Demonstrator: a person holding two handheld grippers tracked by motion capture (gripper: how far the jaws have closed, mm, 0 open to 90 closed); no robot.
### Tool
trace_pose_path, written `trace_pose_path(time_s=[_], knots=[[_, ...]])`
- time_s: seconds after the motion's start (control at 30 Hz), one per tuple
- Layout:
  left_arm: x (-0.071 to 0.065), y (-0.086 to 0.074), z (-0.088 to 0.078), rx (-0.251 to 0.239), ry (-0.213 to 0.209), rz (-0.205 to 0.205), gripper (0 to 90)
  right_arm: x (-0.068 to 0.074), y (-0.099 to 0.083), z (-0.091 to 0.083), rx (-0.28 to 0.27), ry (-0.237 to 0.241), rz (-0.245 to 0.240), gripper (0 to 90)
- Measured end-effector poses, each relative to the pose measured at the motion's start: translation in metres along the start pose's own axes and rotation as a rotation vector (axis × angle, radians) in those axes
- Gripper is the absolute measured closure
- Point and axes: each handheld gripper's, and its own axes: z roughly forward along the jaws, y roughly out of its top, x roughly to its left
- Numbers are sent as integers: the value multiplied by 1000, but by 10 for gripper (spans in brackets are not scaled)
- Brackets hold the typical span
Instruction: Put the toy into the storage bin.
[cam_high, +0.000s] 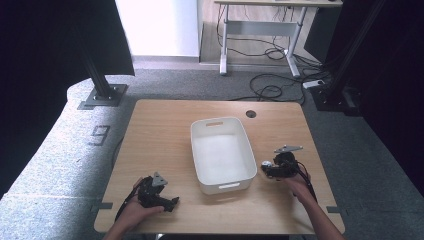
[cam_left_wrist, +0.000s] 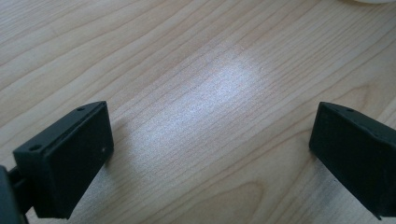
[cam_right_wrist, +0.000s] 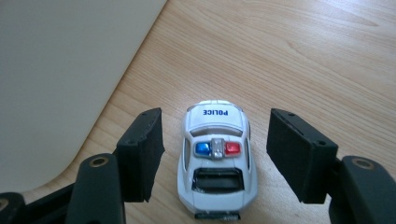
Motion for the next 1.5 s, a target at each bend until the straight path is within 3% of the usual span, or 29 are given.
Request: trace_pose_path(time_s=[0.3,0.4,0.7,1.5], knots=[[0,0,0,-2,1,-1,0,0,0,12,46,-13,7,386],[0,0,0,-2,1,0,0,-1,-1,15,59,-19,12,463],[0,0,0,-1,1,0,0,0,0,15,72,-16,12,503],[-1,1,0,4,1,-1,0,-4,7,-13,-32,1,38,507]])
